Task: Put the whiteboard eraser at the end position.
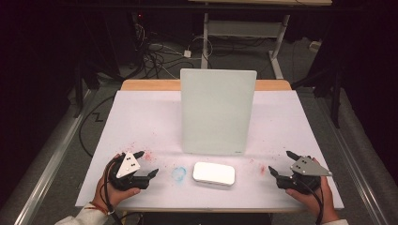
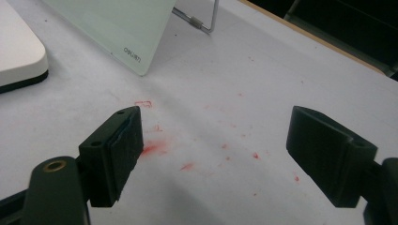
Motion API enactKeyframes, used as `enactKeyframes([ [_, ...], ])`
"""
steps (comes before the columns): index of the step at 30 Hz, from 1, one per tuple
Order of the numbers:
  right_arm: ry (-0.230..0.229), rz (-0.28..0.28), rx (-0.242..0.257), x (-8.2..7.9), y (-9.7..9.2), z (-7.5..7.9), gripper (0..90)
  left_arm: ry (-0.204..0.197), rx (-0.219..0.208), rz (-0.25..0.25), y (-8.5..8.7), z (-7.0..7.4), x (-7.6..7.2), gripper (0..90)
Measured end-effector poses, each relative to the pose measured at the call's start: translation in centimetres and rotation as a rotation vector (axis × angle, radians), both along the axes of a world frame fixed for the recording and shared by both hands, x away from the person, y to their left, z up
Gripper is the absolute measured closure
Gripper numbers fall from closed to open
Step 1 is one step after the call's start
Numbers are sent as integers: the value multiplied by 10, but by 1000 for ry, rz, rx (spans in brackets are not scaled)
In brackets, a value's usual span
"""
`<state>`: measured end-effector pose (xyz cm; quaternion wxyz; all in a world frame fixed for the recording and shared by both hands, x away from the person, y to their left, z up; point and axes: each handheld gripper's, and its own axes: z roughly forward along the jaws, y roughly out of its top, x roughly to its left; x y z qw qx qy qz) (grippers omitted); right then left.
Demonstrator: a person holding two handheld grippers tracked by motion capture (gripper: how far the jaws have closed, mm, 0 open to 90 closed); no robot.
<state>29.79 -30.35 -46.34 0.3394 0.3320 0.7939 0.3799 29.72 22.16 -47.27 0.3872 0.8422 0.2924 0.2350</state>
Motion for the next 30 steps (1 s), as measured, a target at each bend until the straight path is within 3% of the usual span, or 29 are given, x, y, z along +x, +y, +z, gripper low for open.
enactKeyframes([
  [5,-20,-9,-1,0,1,2,203,2,1,0,0,-1,1,209],
  [30,-8,-5,2,2,2,0,196,6,-3,15,-1,-1,3,208],
])
